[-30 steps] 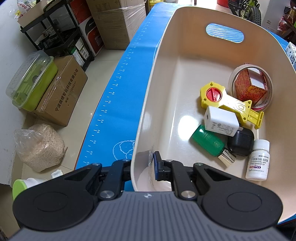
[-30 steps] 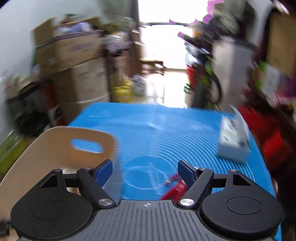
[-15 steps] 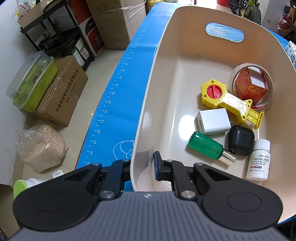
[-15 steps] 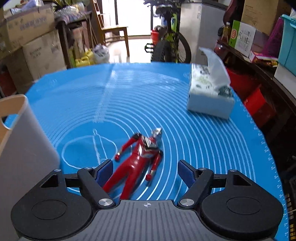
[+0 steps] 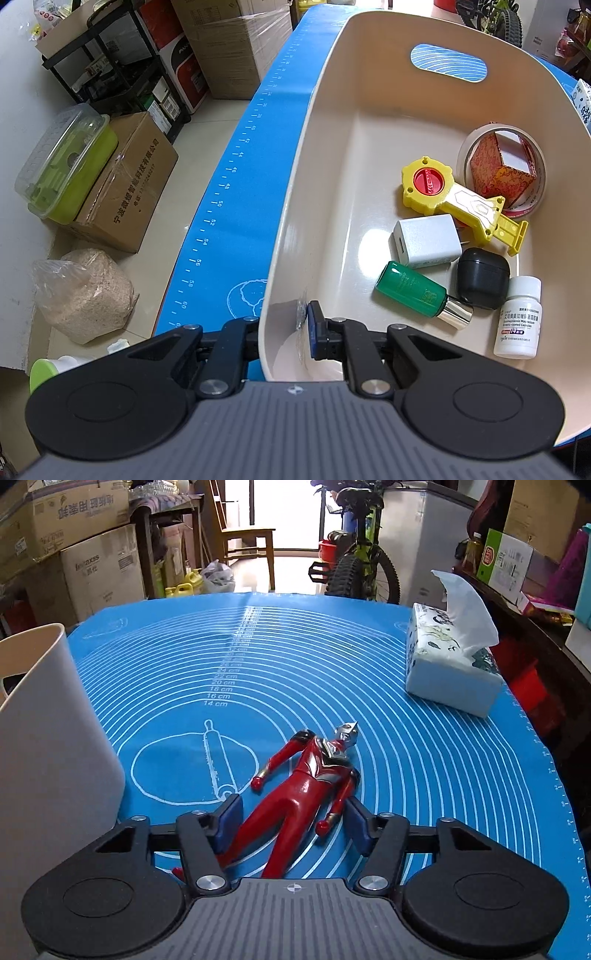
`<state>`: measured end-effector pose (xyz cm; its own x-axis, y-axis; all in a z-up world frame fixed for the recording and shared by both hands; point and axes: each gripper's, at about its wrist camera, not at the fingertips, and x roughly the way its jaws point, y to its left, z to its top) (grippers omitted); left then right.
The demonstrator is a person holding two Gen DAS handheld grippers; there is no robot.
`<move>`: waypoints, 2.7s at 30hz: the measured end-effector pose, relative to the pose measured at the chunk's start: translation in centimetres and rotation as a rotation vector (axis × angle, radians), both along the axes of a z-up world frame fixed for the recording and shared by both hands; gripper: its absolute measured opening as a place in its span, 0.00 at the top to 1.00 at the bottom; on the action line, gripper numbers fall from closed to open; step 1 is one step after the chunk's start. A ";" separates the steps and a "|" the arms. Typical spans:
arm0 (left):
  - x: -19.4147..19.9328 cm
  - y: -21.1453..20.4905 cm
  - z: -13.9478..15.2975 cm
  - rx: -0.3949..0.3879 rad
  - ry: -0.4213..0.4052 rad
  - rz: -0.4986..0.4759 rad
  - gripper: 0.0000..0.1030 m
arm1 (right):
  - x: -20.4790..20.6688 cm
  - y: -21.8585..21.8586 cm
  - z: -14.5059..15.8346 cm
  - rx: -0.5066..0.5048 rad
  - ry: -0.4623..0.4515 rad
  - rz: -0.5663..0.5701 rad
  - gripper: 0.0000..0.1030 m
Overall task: Organize rigid objects
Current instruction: 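Grasp the red action figure with the right gripper and lift it, then lower the red action figure into the basket and open the right gripper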
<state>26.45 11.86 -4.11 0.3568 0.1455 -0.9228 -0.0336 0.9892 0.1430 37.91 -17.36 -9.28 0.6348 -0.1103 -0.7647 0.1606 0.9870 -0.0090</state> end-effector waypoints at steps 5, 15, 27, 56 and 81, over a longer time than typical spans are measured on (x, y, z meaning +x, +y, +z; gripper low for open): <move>0.0 0.0 0.0 -0.001 0.000 0.000 0.84 | -1.0 -0.2 0.9 -0.006 -0.016 0.006 0.54; -0.1 0.2 0.0 -0.004 0.000 -0.002 0.84 | -1.3 0.1 0.8 -0.035 0.005 0.031 0.54; 0.0 0.1 -0.1 -0.001 0.001 0.000 0.84 | -1.3 -0.3 0.5 -0.008 -0.005 0.025 0.56; 0.0 0.2 -0.1 -0.005 0.000 0.000 0.84 | -8.7 10.1 13.1 0.144 -0.252 0.414 0.56; -1.3 -0.1 1.9 -0.009 -0.101 0.004 0.63 | -12.8 11.6 12.1 0.100 -0.105 0.424 0.24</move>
<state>25.15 11.75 -2.24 0.4476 0.1393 -0.8833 -0.0518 0.9902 0.1299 25.08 -5.78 2.80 0.6828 0.2478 -0.6873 -0.2632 0.9610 0.0850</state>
